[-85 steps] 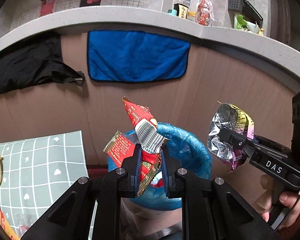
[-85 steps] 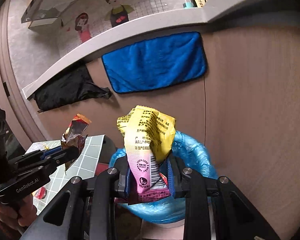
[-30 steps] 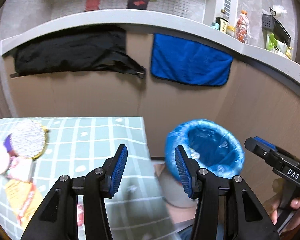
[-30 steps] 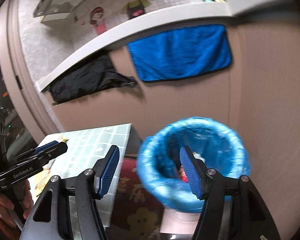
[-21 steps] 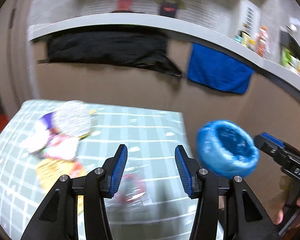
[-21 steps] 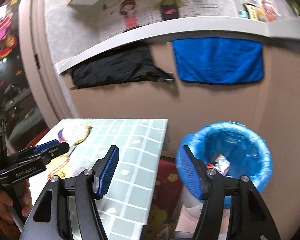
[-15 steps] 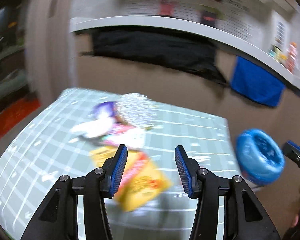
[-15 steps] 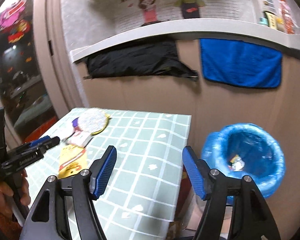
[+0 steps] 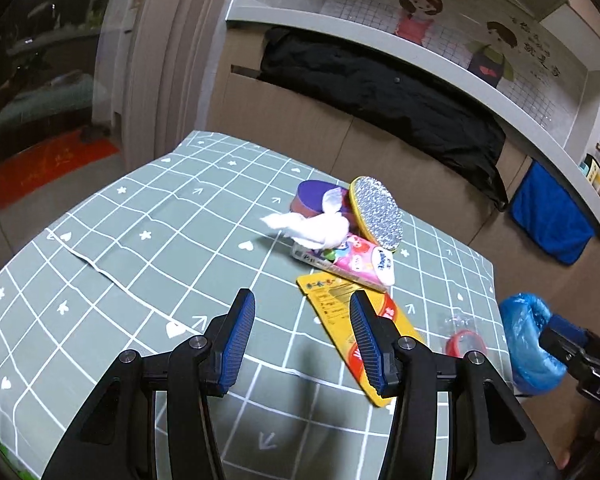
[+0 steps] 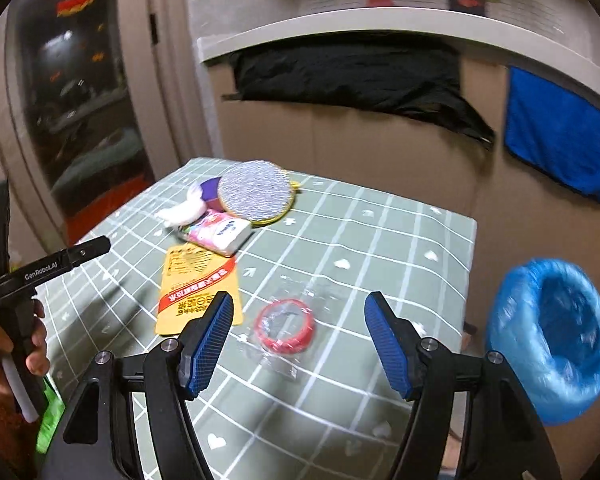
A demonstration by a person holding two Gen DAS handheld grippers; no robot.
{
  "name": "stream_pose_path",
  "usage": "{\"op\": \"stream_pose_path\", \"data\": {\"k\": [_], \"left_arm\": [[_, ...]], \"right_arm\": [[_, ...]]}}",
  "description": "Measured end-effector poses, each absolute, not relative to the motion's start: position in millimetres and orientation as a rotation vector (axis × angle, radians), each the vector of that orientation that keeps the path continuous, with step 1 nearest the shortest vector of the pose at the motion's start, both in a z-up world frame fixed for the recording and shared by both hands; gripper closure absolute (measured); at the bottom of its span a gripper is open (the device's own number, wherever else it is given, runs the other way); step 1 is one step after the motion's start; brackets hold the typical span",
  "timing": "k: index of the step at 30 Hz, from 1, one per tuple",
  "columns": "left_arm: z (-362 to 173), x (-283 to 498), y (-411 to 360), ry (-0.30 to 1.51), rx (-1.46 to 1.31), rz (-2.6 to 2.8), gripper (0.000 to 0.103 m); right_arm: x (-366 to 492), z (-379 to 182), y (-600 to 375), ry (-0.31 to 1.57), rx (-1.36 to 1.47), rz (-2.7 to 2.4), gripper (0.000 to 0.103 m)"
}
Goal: Collect trash
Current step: 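Move both open tools back over the table toward the remaining items, then grasp the white tissue with the left tool while the right tool grasps the glittery round pad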
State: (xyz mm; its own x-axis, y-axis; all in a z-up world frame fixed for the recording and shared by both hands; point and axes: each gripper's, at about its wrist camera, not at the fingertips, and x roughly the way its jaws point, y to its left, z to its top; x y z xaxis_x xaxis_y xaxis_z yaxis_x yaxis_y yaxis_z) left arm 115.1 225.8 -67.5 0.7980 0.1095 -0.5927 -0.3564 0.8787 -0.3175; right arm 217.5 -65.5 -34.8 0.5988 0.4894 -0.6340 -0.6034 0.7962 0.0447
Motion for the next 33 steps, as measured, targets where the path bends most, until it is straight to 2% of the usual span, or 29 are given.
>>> {"op": "stream_pose_path", "data": {"k": [5, 12, 19, 20, 22, 24, 33], "left_arm": [[-57.3, 144.8, 233.3, 0.615, -0.379, 0.138, 0.053], [-63.0, 214.9, 229.8, 0.711, -0.136, 0.065, 0.052], [-92.3, 266.3, 246.8, 0.838, -0.181, 0.116, 0.054], [-94.8, 267.4, 250.6, 0.837, -0.209, 0.112, 0.055], [-98.1, 265.7, 255.9, 0.817, -0.258, 0.094, 0.077], [-97.6, 258.7, 258.6, 0.804, -0.268, 0.088, 0.083], [-68.1, 173.8, 293.6, 0.639, -0.408, 0.158, 0.085]], "right_arm": [[233.8, -32.3, -25.8, 0.658, -0.282, 0.677, 0.038], [259.4, -30.9, 3.7, 0.681, -0.254, 0.696, 0.038], [283.1, -30.7, 8.6, 0.680, -0.263, 0.666, 0.038], [287.1, -31.2, 9.7, 0.687, -0.261, 0.669, 0.038], [295.2, -35.3, 13.1, 0.709, -0.263, 0.681, 0.038], [303.4, -40.1, 20.5, 0.735, -0.272, 0.688, 0.038], [330.3, -54.4, 100.8, 0.758, -0.353, 0.711, 0.038]]}}
